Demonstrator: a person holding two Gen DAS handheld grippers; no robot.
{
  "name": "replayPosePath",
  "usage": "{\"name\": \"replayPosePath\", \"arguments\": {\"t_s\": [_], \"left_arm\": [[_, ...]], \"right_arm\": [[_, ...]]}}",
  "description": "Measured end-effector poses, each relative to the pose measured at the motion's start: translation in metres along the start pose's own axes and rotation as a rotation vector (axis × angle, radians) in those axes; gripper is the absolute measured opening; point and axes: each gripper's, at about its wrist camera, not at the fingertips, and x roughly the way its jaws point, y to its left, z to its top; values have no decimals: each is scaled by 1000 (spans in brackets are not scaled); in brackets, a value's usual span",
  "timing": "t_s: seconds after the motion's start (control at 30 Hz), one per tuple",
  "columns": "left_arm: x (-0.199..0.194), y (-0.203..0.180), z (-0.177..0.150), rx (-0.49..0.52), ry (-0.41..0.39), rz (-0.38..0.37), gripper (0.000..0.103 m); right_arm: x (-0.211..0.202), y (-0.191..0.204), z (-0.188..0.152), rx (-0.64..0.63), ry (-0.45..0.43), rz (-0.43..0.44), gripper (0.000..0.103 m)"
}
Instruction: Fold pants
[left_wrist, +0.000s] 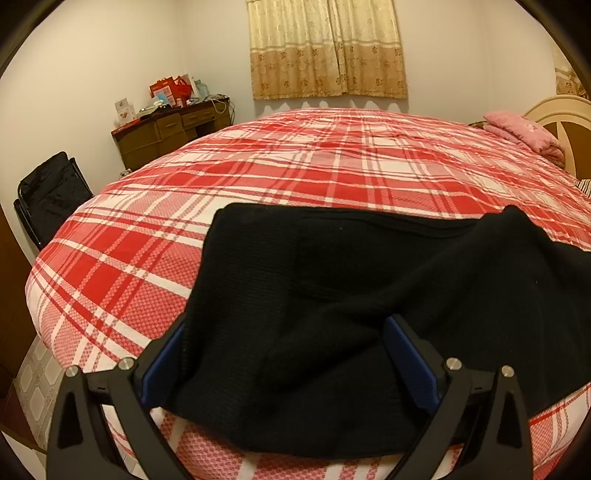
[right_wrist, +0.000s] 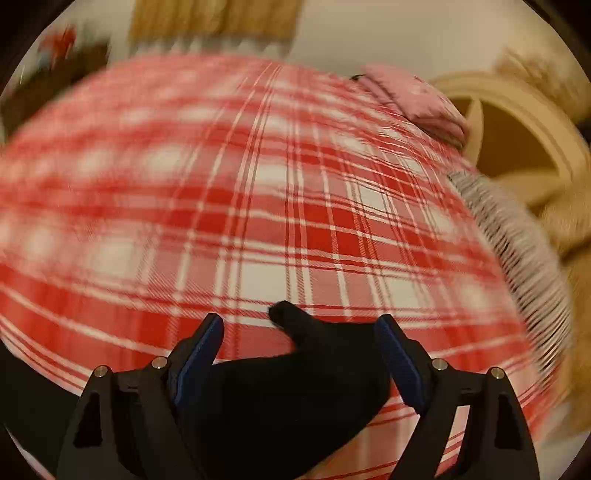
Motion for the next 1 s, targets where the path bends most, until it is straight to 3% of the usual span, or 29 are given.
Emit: {"name": "replayPosePath", "arguments": {"t_s": [0.1,0.13,0.17,0.23,0.37,0.53,0.63,0.73,0.87,0.9,0.97,1.0], "left_arm": [[0,0,0,0,0,0,103],[0,0,0,0,0,0,103],[0,0,0,1,-1,-2,103],[0,-1,0,1,-3,-2,103],[0,-1,0,3,-9,-4,103],[-1,-1,-1,0,-13,-4,103],[-1,-1,-1,-3,-14,-4,103],[-1,-1,0,-2,-12,-1,103],[0,0,2,-11,6,2,103],[0,0,3,-12,10,3,103],[0,0,3,-12,14,4,103],[1,0,3,-11,13,3,103]], "right_arm": [[25,19,4,-174,92,-197,82],[36,23,2,-219,146,-255,65],[43,25,1,-234,189,-261,36],[47,21,-3,-201,245,-180,11],[2,-9,-8,-45,98,-138,10],[-88,-87,-50,399,-204,154,10],[-110,-121,-96,605,-307,288,10],[-106,-125,-120,601,-317,273,10],[-90,-122,-116,628,-287,420,14],[-85,-118,-105,601,-269,427,23],[-73,-100,-74,497,-224,383,84],[-69,-91,-64,454,-212,350,87]]}}
